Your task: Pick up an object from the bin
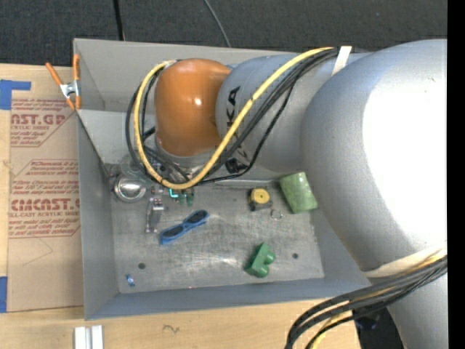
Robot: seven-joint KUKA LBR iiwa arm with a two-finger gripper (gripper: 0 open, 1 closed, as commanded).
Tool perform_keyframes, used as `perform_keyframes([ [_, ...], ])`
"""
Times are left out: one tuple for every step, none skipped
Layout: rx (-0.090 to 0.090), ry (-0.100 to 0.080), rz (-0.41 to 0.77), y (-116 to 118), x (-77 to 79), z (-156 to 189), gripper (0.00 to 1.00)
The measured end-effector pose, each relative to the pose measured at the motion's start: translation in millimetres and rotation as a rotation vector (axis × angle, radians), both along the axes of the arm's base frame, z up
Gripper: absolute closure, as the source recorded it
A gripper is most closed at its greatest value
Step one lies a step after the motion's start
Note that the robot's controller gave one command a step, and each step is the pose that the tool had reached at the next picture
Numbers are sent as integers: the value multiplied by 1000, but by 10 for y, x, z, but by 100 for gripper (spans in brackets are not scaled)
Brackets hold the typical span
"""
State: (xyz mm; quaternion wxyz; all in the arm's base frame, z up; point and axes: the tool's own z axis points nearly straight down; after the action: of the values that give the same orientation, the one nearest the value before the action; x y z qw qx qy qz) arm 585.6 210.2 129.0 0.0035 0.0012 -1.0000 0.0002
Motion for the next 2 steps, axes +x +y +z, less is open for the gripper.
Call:
perform_keyframes([
  [6, -18, -24, -508, -848, -572, 0],
  [10, -11, -20, -460, -845, -540, 100],
])
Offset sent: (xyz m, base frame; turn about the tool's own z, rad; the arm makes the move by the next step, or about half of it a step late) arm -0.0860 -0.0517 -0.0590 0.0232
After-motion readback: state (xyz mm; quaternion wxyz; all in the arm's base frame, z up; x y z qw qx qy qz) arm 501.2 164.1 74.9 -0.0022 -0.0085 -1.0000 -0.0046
